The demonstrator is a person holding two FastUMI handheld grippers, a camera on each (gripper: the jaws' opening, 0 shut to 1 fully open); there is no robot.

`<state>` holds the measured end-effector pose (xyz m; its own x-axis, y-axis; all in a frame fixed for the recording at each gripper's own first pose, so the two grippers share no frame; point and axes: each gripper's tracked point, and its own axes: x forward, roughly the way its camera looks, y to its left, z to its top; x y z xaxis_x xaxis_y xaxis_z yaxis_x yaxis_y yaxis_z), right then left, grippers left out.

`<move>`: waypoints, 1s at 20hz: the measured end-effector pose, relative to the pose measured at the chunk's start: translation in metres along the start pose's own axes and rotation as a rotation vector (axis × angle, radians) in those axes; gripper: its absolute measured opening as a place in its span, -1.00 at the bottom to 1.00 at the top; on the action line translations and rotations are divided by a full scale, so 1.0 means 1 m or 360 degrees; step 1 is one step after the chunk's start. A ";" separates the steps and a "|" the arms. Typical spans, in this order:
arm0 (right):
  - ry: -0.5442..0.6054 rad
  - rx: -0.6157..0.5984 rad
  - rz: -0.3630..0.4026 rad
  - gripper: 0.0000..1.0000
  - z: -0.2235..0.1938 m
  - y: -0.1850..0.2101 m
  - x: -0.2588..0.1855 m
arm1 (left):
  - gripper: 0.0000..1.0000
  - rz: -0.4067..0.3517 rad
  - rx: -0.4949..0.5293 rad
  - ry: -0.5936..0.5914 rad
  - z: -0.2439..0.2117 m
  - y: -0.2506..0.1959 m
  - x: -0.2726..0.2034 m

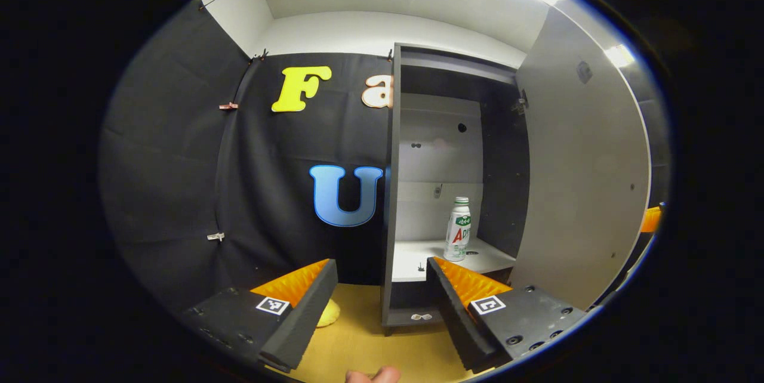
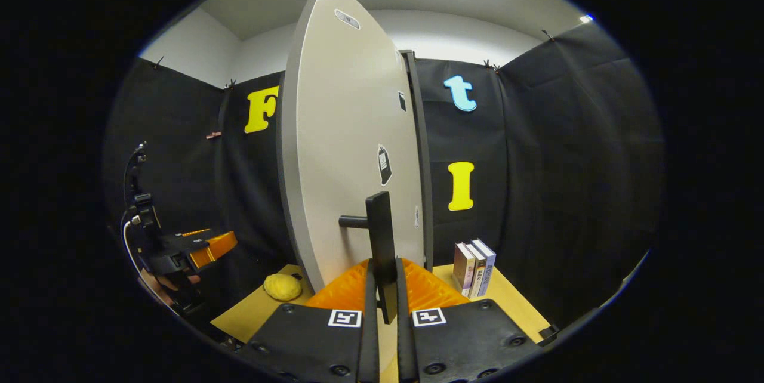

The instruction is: Open the cabinet door with the right hand, grasp the bottle in the cabinet with the left hand and place it on the coaster, then close the cabinet door with the right hand.

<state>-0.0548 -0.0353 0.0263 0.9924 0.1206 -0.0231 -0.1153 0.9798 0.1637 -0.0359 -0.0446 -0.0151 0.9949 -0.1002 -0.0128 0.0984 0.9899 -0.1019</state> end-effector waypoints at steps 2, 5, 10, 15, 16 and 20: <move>0.0001 -0.0014 -0.0001 -0.67 0.002 -0.015 -0.004 | 0.89 -0.0002 0.0004 -0.0003 0.000 -0.012 0.001; 0.0006 0.0007 -0.0005 -0.67 0.007 -0.035 -0.009 | 0.84 0.0014 0.0023 -0.0001 0.003 -0.028 0.002; -0.0008 -0.0012 -0.0022 -0.70 0.013 -0.058 -0.011 | 0.84 0.0005 0.0062 -0.0007 0.006 -0.058 0.005; 0.0005 0.0018 -0.0021 -0.76 0.015 -0.078 -0.013 | 0.89 -0.0033 0.0098 -0.0021 0.010 -0.092 0.014; 0.0007 0.0024 -0.0024 -0.78 0.016 -0.082 -0.014 | 0.84 -0.0046 0.0098 -0.0021 0.009 -0.098 0.017; 0.0010 0.0050 -0.0021 -0.78 0.018 -0.088 -0.017 | 0.84 -0.0102 0.0090 -0.0014 0.009 -0.129 0.033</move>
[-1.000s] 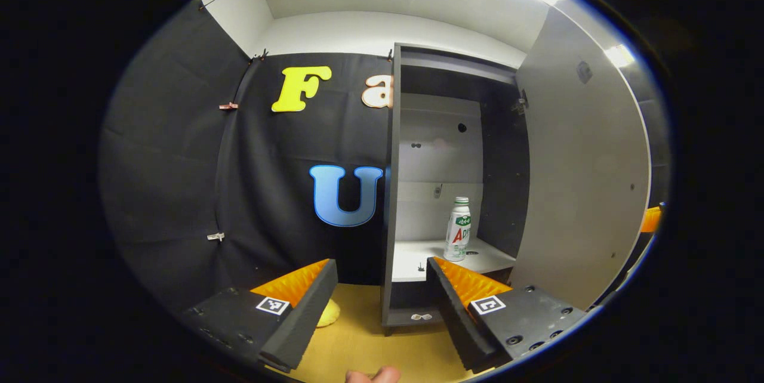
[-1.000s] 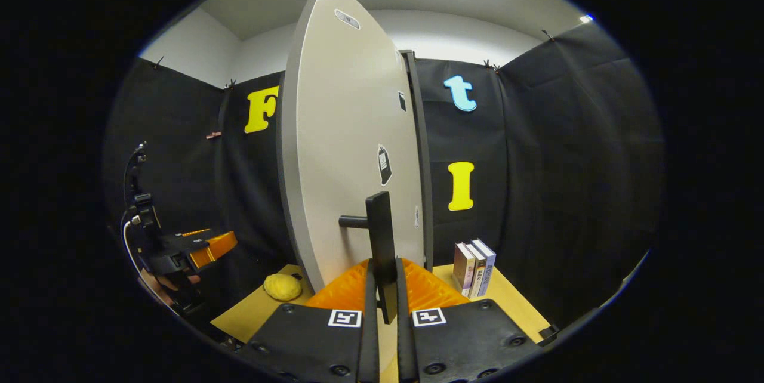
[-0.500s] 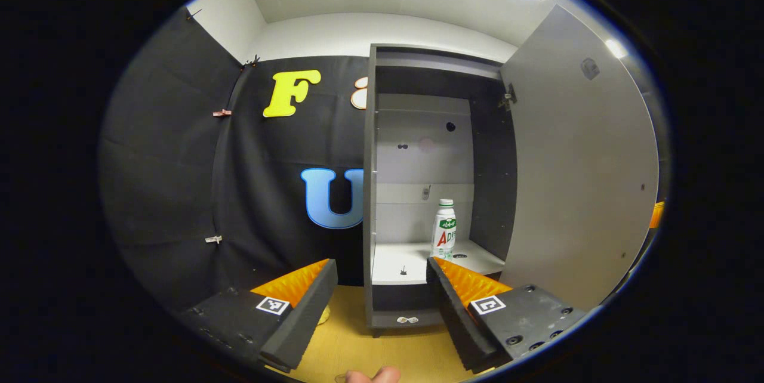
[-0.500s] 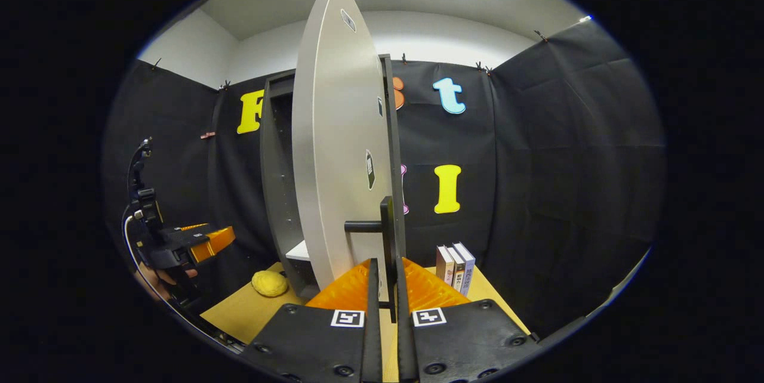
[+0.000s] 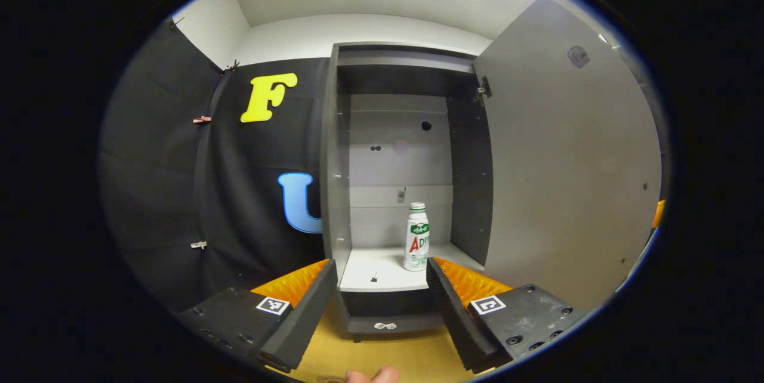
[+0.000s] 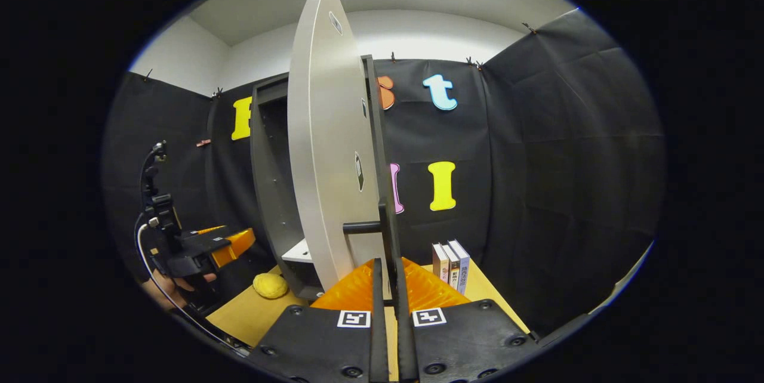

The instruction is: Open the cabinet door with the right hand, grasp the bottle in the cabinet with the left hand and place it on the coaster, then close the cabinet door with the right hand.

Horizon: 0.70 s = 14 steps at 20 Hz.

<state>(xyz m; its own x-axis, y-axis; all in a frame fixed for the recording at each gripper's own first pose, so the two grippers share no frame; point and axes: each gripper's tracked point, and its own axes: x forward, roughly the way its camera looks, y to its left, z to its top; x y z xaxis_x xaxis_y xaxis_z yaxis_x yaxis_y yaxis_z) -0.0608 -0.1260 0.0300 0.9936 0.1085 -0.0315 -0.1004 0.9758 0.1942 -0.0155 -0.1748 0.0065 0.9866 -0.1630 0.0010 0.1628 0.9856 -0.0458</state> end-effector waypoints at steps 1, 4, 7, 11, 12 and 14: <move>0.0002 0.0000 0.0003 -0.78 0.001 -0.002 -0.001 | 0.84 -0.0014 0.0002 -0.0002 0.002 -0.007 0.006; 0.0010 0.0026 0.0042 -0.78 0.005 -0.005 -0.009 | 0.89 -0.0052 0.0005 -0.0002 0.003 -0.026 0.029; -0.0016 0.0041 0.0057 -0.79 0.013 -0.016 -0.024 | 0.89 -0.0067 0.0023 -0.0004 0.003 -0.040 0.055; -0.0034 0.0035 -0.0032 -0.58 0.014 -0.042 -0.031 | 0.89 -0.0094 0.0043 -0.0002 0.001 -0.059 0.095; -0.0033 0.0039 -0.0062 -0.33 0.014 -0.050 -0.033 | 0.89 -0.0099 0.0050 0.0001 -0.001 -0.063 0.106; -0.0044 0.0036 -0.0089 0.34 0.014 -0.061 -0.032 | 0.84 -0.0097 0.0063 0.0005 -0.002 -0.066 0.130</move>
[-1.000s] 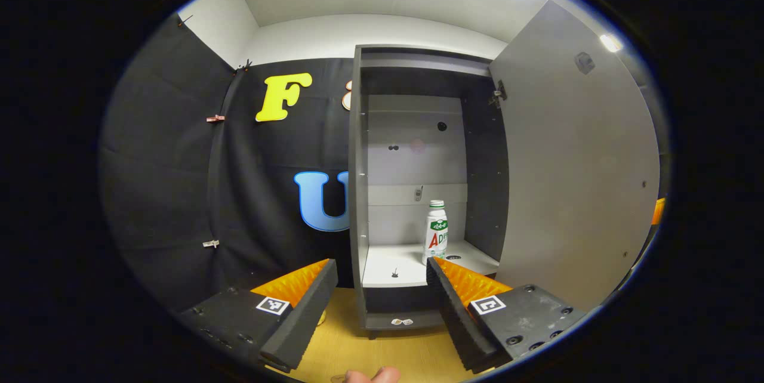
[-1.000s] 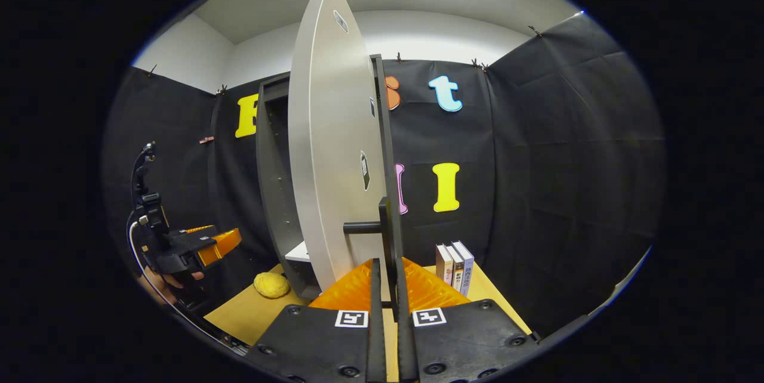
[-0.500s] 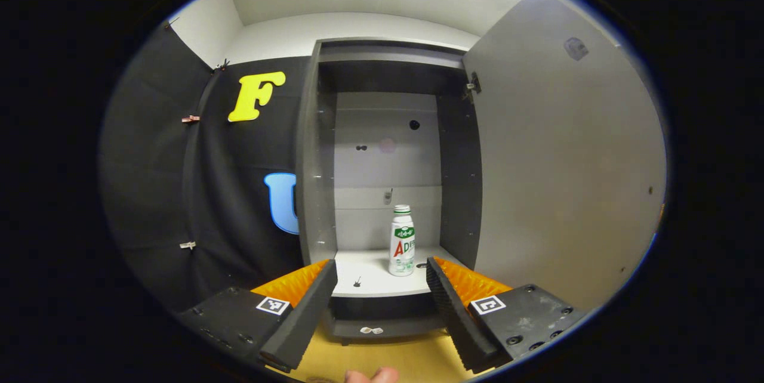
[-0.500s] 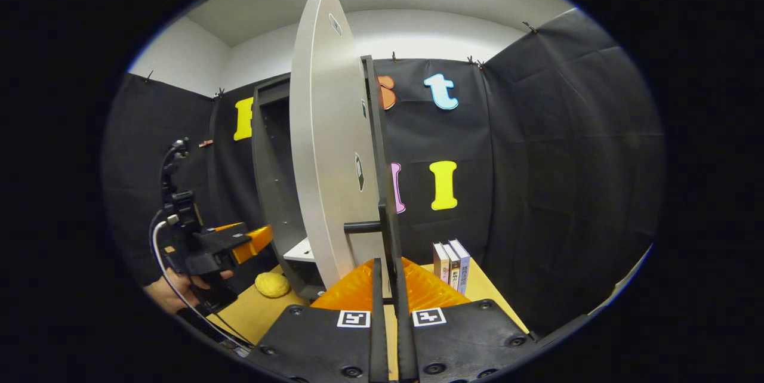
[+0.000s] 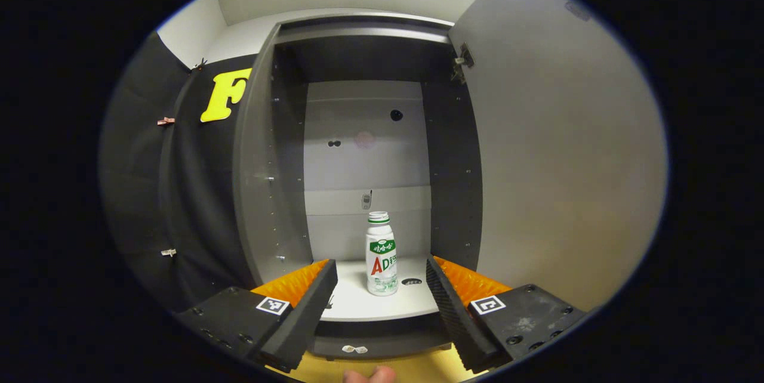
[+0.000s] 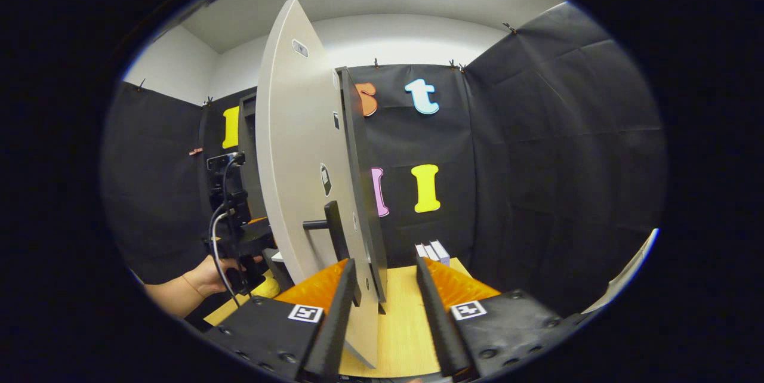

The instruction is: Open the cabinet door with the right hand, grasp the bottle in the cabinet with the left hand and place it on the coaster, then close the cabinet door with the right hand.

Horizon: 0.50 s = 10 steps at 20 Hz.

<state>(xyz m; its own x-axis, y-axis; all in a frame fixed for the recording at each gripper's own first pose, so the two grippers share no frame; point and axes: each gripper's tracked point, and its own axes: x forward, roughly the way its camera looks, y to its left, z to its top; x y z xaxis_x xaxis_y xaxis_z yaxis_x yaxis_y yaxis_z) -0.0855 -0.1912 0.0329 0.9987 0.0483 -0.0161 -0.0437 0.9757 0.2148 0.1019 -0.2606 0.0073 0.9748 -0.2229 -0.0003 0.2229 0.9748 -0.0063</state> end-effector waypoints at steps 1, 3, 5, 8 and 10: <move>-0.0013 0.0000 -0.0018 0.67 0.001 -0.006 0.002 | 0.84 0.0000 0.0001 0.0003 -0.002 -0.001 0.011; -0.0017 0.0021 -0.0023 0.96 0.001 -0.012 0.005 | 0.89 -0.0009 -0.0011 0.0025 -0.009 -0.003 0.036; -0.0068 -0.0006 -0.0041 0.95 0.006 -0.024 0.010 | 0.89 0.0010 -0.0007 0.0041 -0.015 -0.001 0.060; -0.0110 -0.0097 -0.0085 0.95 0.004 -0.039 0.020 | 0.89 0.0046 -0.0006 0.0064 -0.026 0.001 0.090; -0.0063 -0.0095 -0.0083 0.95 -0.005 -0.043 0.027 | 0.89 0.0066 -0.0005 0.0075 -0.032 0.003 0.109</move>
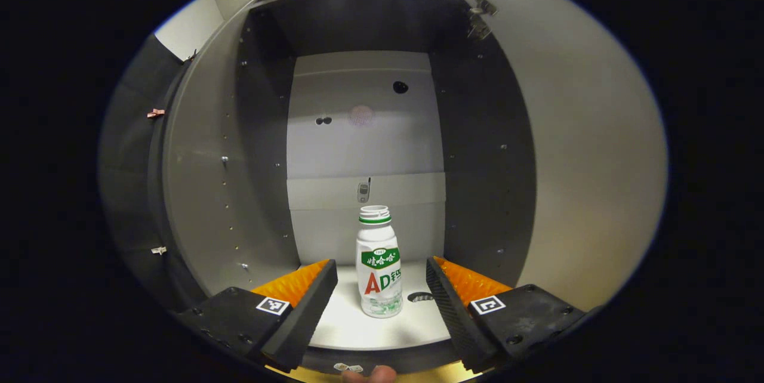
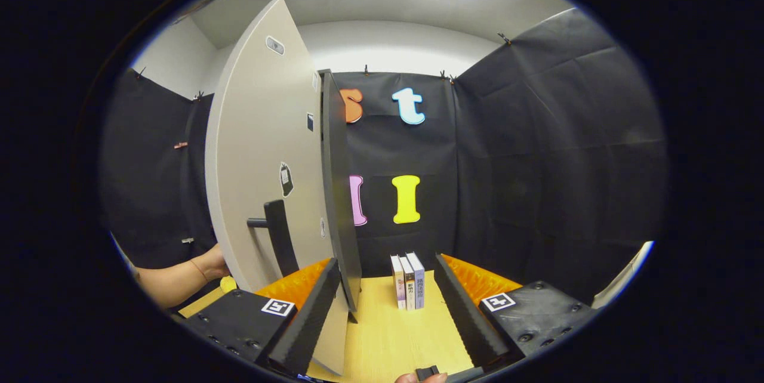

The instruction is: Open the cabinet door with the right hand, grasp the bottle in the cabinet with the left hand and place it on the coaster, then close the cabinet door with the right hand.

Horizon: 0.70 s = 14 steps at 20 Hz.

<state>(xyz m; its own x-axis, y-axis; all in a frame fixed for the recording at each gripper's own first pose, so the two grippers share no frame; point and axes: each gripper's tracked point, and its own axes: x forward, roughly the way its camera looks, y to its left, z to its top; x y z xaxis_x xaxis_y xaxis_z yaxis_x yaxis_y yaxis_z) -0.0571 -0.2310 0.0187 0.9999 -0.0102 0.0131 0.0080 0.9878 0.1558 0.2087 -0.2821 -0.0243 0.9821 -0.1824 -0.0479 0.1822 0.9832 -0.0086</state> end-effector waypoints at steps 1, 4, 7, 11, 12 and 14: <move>-0.0015 -0.0011 -0.0002 0.96 0.002 -0.005 0.003 | 0.89 0.0005 0.0004 0.0006 -0.003 0.000 0.009; -0.0024 -0.0019 0.0005 0.95 0.003 -0.008 0.012 | 0.89 0.0030 -0.0015 0.0028 -0.013 0.001 0.033; -0.0018 -0.0029 -0.0004 0.96 0.000 -0.015 0.019 | 0.89 0.0059 -0.0031 0.0046 -0.019 0.005 0.054; -0.0007 -0.0051 -0.0031 0.95 -0.005 -0.022 0.024 | 0.89 0.0088 -0.0098 0.0094 -0.028 0.010 0.077; -0.0005 -0.0053 -0.0038 0.96 -0.006 -0.025 0.025 | 0.89 0.0088 -0.0111 0.0102 -0.029 0.010 0.081; -0.0002 -0.0062 -0.0049 0.95 -0.007 -0.026 0.025 | 0.89 0.0063 -0.0112 0.0105 -0.030 0.012 0.085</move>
<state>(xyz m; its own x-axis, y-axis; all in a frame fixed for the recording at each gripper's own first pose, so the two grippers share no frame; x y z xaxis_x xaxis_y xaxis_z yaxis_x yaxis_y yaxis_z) -0.0324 -0.2561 0.0078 0.9991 -0.0407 0.0098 0.0393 0.9923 0.1174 0.2931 -0.2862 -0.0582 0.9827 -0.1452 -0.1152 0.1370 0.9877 -0.0756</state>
